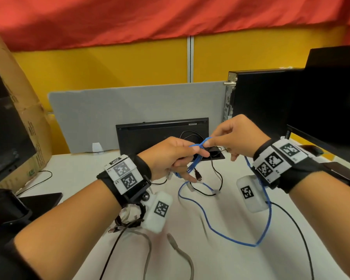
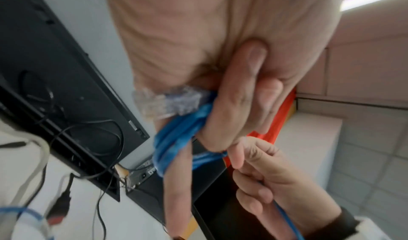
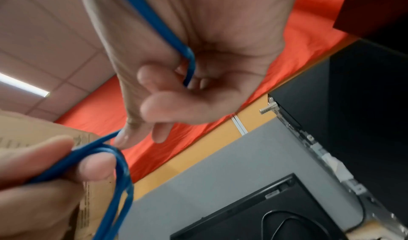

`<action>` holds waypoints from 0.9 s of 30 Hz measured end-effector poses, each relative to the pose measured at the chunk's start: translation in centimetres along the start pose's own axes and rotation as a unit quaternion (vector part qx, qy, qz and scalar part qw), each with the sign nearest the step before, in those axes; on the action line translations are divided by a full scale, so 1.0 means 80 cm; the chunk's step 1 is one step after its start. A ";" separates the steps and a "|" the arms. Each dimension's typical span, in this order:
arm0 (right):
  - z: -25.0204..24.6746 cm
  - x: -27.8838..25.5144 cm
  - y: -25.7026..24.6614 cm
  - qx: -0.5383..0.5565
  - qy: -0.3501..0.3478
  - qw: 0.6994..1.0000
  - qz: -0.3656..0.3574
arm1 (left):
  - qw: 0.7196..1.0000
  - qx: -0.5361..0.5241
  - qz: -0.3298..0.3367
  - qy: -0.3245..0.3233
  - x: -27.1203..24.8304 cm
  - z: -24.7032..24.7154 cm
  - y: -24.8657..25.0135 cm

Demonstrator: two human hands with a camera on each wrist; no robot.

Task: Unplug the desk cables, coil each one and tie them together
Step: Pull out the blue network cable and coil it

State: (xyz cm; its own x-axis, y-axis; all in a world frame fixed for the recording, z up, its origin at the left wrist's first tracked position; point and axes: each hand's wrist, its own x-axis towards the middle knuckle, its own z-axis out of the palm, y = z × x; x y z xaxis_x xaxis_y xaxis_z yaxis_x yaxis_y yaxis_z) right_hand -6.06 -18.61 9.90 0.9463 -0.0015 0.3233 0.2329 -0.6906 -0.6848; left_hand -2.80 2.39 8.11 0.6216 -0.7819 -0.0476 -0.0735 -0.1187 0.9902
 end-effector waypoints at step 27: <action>0.052 -0.048 0.001 -0.348 -0.036 0.923 -0.161 | 0.936 -0.209 0.220 0.178 0.041 -0.024 0.015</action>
State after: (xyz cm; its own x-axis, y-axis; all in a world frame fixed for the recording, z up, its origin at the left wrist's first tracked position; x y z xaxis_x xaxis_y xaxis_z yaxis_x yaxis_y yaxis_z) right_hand -8.78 -15.64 5.89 0.8719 0.3153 0.3747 0.3278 -0.9442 0.0318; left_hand 0.64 0.86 9.37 0.8285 -0.4372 0.3500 -0.1173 0.4756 0.8718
